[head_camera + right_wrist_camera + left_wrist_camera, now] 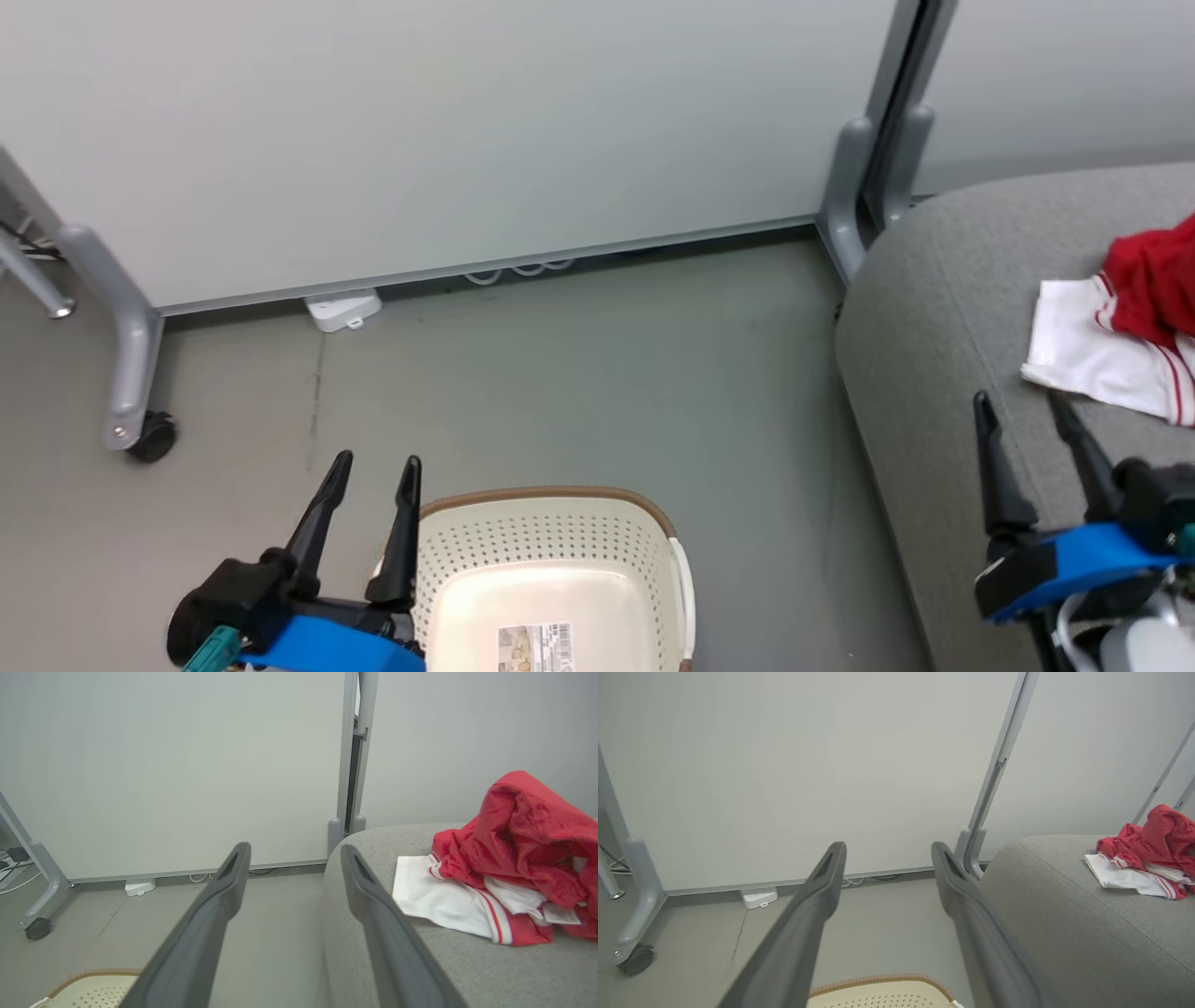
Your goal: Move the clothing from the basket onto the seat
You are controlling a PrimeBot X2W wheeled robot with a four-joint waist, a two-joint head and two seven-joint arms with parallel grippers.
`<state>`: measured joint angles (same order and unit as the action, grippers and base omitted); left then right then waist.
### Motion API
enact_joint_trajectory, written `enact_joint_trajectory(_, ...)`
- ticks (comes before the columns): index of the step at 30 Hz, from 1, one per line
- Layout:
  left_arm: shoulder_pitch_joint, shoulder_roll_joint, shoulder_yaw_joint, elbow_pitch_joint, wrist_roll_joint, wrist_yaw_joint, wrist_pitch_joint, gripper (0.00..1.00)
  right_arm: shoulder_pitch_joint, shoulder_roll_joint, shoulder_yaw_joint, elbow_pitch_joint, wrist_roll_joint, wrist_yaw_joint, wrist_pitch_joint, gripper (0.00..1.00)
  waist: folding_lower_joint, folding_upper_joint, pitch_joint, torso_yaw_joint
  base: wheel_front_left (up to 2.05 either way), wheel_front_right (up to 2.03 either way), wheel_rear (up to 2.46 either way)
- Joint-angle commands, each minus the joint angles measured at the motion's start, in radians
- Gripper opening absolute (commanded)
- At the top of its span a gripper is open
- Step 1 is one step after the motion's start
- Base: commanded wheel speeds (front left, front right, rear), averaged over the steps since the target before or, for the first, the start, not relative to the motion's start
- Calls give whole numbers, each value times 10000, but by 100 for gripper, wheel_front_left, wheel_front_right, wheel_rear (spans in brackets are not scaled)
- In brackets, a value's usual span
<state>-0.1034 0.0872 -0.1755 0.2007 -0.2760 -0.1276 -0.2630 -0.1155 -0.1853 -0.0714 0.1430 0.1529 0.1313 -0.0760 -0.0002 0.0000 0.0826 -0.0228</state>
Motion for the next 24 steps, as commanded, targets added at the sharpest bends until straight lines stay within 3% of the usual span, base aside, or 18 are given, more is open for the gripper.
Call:
enact_joint_trajectory(1,138,21,107,31,-36,-45,-26,100,252,156,24,-121,-68,-9,-41,100,2,0,-174,226,0,0,0)
enact_joint_trajectory(10,372,-90,861,271,53,-45,-26,100,1067,918,307,-550,-634,-9,84,100,2,0,-429,709,0,0,0)
enact_joint_trajectory(24,396,-133,1237,503,170,-45,-26,100,1274,1244,169,-669,-723,-9,132,100,2,0,-416,791,0,0,0)
